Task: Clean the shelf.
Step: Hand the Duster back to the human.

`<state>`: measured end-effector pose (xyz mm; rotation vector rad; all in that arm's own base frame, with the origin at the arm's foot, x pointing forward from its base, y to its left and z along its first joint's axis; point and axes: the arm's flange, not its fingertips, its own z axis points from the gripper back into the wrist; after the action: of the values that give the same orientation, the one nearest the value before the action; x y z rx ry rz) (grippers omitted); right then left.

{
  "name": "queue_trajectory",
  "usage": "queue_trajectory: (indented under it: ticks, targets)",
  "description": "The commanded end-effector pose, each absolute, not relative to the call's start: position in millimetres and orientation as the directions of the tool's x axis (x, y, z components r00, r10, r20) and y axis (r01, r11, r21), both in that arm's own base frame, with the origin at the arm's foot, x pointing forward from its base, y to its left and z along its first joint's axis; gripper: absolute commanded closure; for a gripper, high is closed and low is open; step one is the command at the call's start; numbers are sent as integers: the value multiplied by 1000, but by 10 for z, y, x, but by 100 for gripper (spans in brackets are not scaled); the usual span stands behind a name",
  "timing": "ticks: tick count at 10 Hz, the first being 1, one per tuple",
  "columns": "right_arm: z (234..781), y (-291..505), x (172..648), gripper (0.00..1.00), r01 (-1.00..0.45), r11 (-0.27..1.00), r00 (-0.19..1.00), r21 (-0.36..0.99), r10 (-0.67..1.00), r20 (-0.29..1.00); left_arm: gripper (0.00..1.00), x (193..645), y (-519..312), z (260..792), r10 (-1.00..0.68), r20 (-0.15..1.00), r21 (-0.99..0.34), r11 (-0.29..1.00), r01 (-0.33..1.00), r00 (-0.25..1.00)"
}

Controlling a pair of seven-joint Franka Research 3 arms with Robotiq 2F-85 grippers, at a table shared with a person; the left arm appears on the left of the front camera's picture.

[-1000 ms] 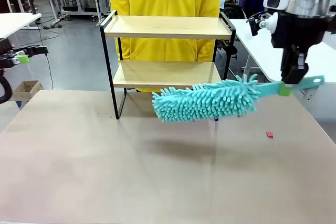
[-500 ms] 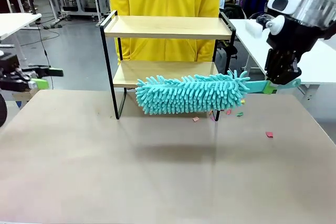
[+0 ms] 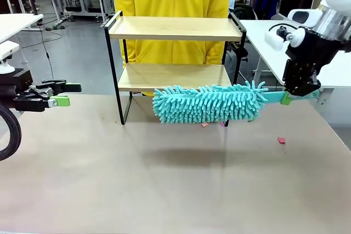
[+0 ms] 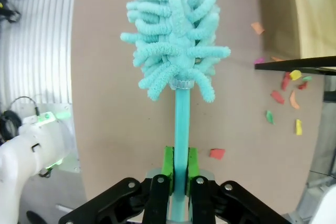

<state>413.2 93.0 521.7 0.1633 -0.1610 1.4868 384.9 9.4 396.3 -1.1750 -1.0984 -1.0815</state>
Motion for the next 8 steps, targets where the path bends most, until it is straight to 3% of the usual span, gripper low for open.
queue_trajectory:
  ticks: [1, 3, 4, 8]
  targets:
    - [5256, 990, 4119, 87, -998, 68, 69, 9, 975, 209, 0, 3846, 114, 3925, -29, 992, -121, 96, 988, 124]
    - [5256, 990, 4119, 87, -998, 68, 69, 9, 975, 209, 0, 3863, 102, 3966, -56, 988, -138, 77, 987, 143]
    - [5256, 990, 4119, 87, -998, 68, 69, 9, 975, 209, 0, 3884, -105, 3932, -29, 993, -115, 22, 993, 116]
    - [5256, 990, 4119, 87, -998, 68, 69, 9, 975, 209, 0, 3856, -969, 3936, 32, 999, -21, 24, 999, 21]
